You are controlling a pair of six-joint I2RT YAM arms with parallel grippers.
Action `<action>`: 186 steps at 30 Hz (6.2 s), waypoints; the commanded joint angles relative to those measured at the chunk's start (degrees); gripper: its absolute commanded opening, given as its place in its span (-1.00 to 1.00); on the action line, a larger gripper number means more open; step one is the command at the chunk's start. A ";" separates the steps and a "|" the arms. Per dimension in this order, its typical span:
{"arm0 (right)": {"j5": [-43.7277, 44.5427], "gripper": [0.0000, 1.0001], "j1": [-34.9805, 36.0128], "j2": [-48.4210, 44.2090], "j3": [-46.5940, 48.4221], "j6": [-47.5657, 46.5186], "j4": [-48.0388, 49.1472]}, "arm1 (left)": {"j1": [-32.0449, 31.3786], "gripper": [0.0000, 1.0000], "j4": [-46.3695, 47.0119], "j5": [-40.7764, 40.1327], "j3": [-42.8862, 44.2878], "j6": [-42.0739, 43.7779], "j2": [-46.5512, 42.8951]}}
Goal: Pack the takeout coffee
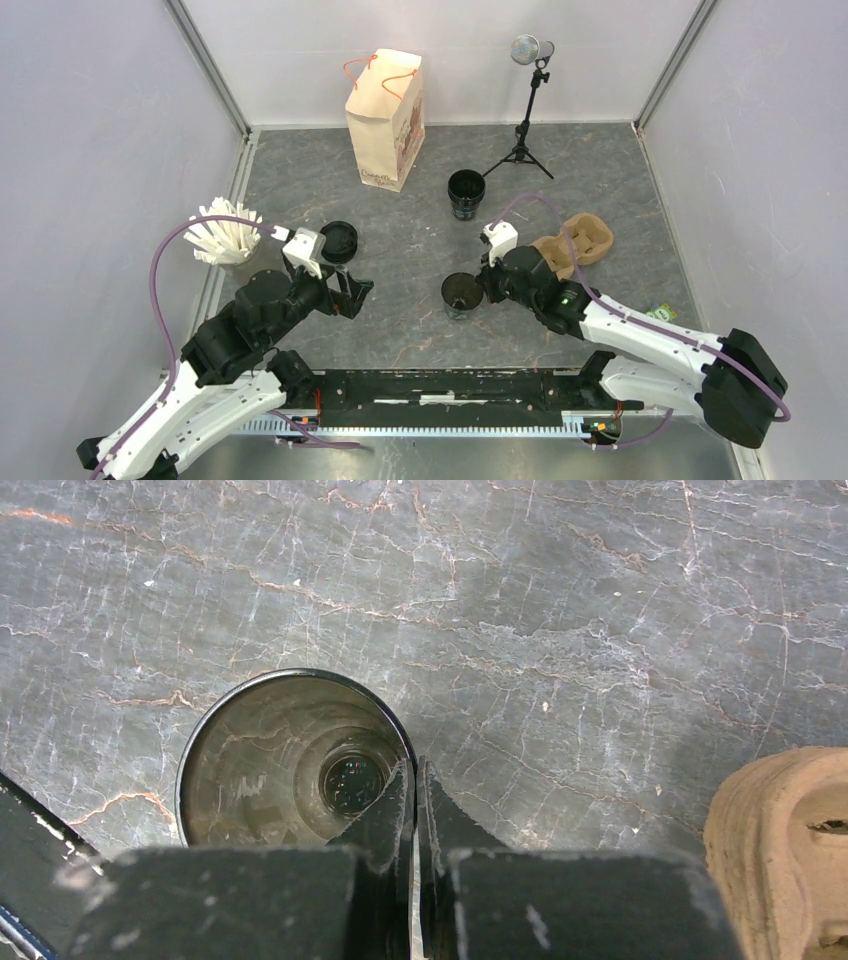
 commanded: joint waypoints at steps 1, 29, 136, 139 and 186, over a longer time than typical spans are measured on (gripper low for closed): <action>3.65 -1.00 1.57 1.69 0.67 1.58 3.62 | -0.04 1.00 0.86 -1.12 -0.21 -1.34 -0.35; 1.39 0.96 2.12 -27.31 -5.35 -3.34 -6.12 | 0.05 0.93 0.79 -10.11 6.94 1.07 22.07; 4.43 0.96 2.09 -41.44 -12.07 -2.69 -1.66 | 22.74 -0.22 -4.34 -0.96 34.98 12.80 69.85; 4.90 0.96 2.06 -41.81 -11.50 -2.76 -2.76 | 22.94 -0.22 -3.77 -2.44 34.02 13.05 70.82; 6.25 0.94 2.06 -45.17 -10.04 -1.92 -6.47 | 23.97 -0.95 -3.62 -0.11 32.97 13.59 76.34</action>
